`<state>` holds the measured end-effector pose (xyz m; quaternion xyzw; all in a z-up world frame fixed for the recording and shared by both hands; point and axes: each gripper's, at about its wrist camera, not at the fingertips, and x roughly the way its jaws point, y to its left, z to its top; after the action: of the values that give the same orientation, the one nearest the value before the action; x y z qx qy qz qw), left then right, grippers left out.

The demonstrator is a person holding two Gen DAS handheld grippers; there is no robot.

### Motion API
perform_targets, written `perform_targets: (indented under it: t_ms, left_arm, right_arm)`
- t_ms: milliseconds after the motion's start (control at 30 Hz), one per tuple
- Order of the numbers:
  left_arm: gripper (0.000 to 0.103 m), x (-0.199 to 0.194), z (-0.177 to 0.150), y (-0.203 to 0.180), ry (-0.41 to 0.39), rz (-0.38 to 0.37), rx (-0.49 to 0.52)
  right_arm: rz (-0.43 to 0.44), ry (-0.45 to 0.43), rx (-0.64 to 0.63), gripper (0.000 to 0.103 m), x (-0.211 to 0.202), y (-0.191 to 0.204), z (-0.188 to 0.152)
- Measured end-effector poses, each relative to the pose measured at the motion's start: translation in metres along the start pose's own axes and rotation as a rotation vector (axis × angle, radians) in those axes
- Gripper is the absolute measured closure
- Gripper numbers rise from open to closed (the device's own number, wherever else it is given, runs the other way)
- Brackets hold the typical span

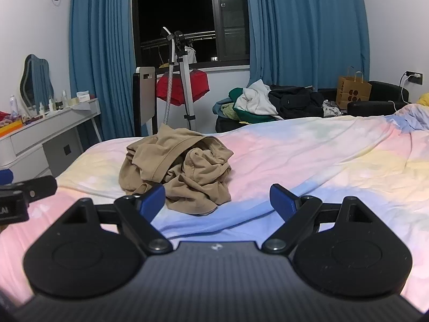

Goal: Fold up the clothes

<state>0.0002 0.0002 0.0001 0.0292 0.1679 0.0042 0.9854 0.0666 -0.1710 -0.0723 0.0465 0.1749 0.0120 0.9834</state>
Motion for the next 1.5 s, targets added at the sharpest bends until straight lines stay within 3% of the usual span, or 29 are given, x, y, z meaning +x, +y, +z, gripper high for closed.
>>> perform_targets:
  t_ms: [767, 1500]
  left_arm:
    - [0.0, -0.003, -0.008, 0.003, -0.021, -0.019, 0.001]
    - [0.0, 0.006, -0.013, 0.008, 0.028, -0.015, -0.02]
  right_arm:
    - [0.005, 0.003, 0.032, 0.017, -0.001, -0.004, 0.001]
    - [0.014, -0.007, 0.034, 0.017, -0.005, -0.005, 0.001]
